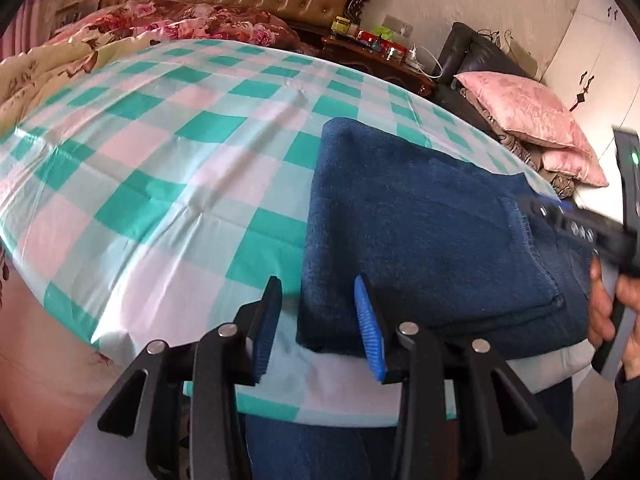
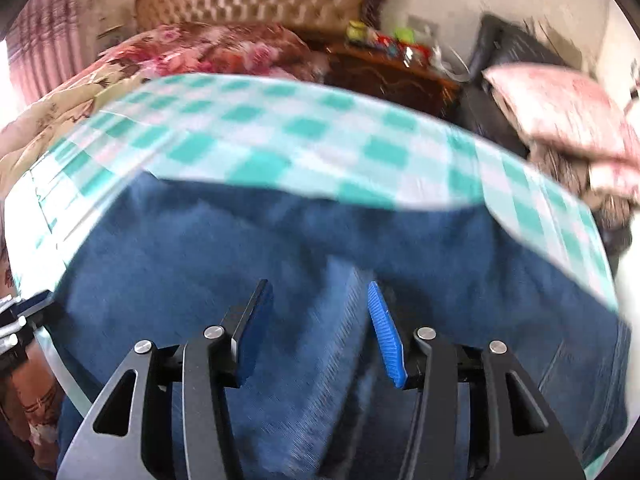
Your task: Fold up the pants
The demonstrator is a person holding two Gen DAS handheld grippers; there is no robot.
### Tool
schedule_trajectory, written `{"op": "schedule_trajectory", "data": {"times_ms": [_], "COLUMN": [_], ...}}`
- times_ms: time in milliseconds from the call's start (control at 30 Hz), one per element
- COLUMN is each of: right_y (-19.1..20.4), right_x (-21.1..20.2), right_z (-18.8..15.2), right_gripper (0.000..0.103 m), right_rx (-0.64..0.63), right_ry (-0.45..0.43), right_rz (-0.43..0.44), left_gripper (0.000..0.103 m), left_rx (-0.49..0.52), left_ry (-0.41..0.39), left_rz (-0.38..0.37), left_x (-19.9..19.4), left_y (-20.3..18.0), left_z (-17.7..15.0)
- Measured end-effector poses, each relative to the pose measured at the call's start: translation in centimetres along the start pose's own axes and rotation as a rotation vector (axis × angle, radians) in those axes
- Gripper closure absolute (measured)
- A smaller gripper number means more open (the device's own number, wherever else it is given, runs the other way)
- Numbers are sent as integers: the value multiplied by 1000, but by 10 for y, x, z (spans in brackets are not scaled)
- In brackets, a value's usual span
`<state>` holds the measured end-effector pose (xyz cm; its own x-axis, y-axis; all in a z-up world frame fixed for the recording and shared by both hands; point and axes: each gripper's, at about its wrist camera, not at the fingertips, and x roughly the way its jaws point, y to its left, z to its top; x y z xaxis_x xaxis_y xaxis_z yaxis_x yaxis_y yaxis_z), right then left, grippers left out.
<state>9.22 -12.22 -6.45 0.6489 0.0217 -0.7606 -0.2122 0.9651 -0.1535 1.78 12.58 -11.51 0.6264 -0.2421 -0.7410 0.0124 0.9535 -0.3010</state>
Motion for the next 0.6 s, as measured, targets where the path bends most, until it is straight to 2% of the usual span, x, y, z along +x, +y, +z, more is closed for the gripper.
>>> {"op": "schedule_trajectory", "data": {"times_ms": [100,133,167,200,300,467,600], "right_y": [7,6,3,1,1,0,4], "right_x": [19,28,37,44,45,41,28], "right_z": [7,6,3,-1,-8,-1,6], "right_gripper": [55,55,56,56,55,54,49], "right_rx": [-30,-29,-23,-20,-31,7,2], "right_ry": [36,65,94,113,80,95,65], "right_rz": [-36,-51,-65,-64,-60,-47,-29], "left_gripper": [65,67,74,74,76,77,77], "left_rx": [0,2,6,7,-1,-12,-3], "left_ry": [-4,-5,-3,-1,-10,-6,-3], "left_rz": [-21,-27,-37,-48,-58,-83,-81], "left_x": [-5,-6,-6,-6,-7,-7,-6], "left_y": [1,1,1,0,1,5,4], "left_z": [-6,-8,-9,-10,-12,-12,-11]}}
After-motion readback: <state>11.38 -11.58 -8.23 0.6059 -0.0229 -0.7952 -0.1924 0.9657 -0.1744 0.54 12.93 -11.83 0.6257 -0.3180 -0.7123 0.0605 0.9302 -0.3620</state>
